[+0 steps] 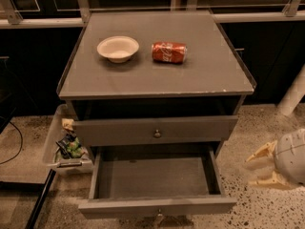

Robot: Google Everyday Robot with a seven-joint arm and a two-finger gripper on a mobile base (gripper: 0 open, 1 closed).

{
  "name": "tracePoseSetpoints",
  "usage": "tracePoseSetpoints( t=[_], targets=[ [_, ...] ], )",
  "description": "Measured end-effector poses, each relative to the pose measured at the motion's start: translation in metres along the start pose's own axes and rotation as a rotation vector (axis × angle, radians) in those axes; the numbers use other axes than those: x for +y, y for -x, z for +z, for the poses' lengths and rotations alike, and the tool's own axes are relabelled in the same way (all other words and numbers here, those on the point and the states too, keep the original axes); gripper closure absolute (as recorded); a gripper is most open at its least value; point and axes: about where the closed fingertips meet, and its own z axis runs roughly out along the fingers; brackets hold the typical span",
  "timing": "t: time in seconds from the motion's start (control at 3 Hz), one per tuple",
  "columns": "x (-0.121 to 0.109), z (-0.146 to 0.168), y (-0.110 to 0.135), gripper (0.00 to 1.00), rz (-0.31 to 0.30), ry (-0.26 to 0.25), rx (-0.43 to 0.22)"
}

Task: Close middle drawer

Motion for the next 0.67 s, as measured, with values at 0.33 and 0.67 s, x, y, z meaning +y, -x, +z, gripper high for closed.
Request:
tracePoseSetpoints(
  t=[0.33, 0.67],
  targets=[
    [0.0, 0.0, 0.0, 0.84, 0.001, 0.0, 0.0],
    [0.011, 0.031, -0.01, 1.0, 0.04, 0.025, -0.025]
  ],
)
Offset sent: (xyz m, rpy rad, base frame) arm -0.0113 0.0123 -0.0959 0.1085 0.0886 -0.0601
